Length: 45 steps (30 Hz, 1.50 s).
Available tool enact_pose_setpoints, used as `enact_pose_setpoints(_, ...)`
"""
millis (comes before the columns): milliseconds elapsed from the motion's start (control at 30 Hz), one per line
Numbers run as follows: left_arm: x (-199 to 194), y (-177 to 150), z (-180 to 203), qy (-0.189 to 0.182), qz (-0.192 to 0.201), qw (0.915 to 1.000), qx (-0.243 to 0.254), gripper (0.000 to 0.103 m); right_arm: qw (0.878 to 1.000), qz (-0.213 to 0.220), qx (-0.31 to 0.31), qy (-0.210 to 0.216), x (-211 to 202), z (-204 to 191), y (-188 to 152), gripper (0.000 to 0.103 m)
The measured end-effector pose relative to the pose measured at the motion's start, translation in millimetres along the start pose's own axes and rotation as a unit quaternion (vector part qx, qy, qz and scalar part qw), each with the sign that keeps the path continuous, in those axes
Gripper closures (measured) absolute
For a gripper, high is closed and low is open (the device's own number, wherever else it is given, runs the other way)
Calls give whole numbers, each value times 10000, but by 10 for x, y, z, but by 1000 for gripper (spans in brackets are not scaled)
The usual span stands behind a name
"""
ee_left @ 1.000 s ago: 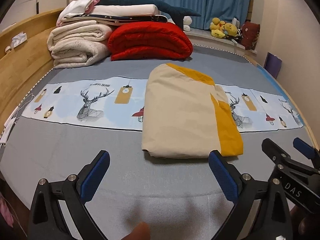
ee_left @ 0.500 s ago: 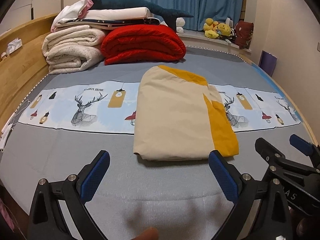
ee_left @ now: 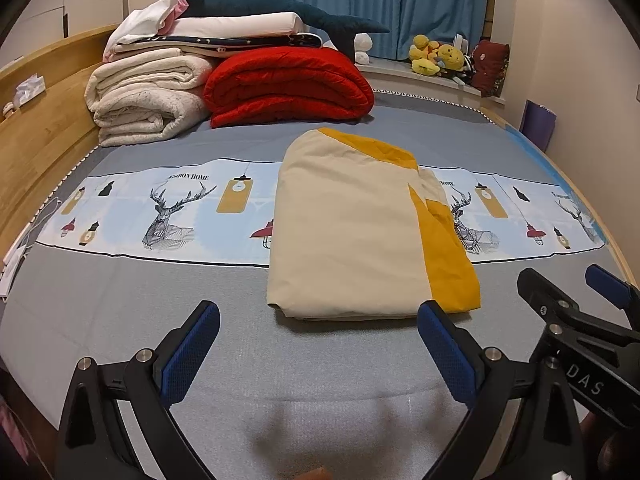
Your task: Fold large clothes
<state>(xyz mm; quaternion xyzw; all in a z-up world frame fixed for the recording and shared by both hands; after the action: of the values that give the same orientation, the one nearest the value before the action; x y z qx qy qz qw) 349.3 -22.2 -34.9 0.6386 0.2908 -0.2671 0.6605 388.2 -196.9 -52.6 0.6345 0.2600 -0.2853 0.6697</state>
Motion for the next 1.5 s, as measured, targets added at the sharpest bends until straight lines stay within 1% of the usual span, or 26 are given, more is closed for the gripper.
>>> enact_pose_setpoints(1333, 13, -3, -5, -4, -13, 10000, -14, 5, 10000, 0, 7, -5, -4, 0, 17, 10)
enact_pose_setpoints(1500, 17, -41, 0, -7, -49, 10000, -38, 5, 10000, -14, 0, -7, -2, 1, 13, 10)
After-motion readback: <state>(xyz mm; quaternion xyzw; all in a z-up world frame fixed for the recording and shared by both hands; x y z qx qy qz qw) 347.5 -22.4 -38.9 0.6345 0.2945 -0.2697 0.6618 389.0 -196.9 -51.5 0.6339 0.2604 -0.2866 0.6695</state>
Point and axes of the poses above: each gripper's, at about its wrist camera, not at the fingertips, and x roughly the way its jaws point, z to its right, y to its top, the point moved 10 cm from there along x, roughly the way its jaws point, and after that the axes turned 1 degree about x, right-handed, at the moved point
